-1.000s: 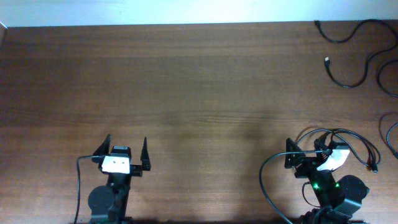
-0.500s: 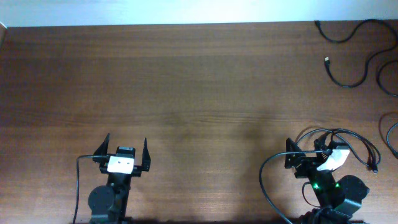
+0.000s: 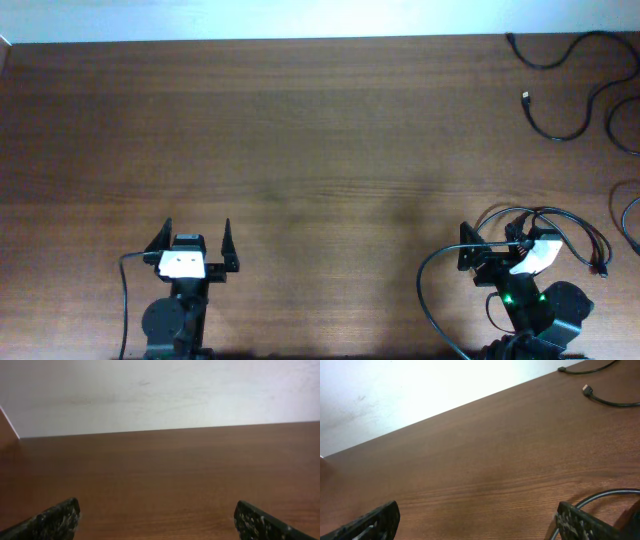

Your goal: Untangle cables

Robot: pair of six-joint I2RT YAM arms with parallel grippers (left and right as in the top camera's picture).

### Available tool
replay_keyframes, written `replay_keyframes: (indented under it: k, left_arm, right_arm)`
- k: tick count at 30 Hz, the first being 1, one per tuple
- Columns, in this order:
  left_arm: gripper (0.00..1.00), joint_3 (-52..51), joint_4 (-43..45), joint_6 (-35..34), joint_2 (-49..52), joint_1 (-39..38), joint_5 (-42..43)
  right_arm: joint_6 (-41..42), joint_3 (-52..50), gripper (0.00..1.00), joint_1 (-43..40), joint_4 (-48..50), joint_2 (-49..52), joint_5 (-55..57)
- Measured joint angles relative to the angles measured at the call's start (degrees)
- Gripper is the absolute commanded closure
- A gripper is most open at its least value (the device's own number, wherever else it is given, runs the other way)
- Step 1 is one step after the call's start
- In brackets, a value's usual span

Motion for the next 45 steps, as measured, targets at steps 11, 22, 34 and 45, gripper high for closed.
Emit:
replay_keyframes:
  k: [11,22,34,45]
  left_arm:
    - [0.01,0.0,0.0,-4.5,0.0,0.0,-1.9]
    - [0.01,0.0,0.0,-4.5,0.0,0.0,-2.0]
    - [0.01,0.0,0.0,-4.5,0.0,0.0,-2.0]
    - [0.01,0.0,0.0,-4.5,0.0,0.0,-2.2]
  right_arm:
    - [0.0,0.0,0.01,0.0,0.0,0.0,0.0]
    - [0.0,0.0,0.01,0.0,0.0,0.0,0.0]
    - [0.0,0.0,0.01,1.6,0.0,-2.0,0.0]
    - [-1.2,-0.1,0.01,22.9,3.3,-8.8,1.5]
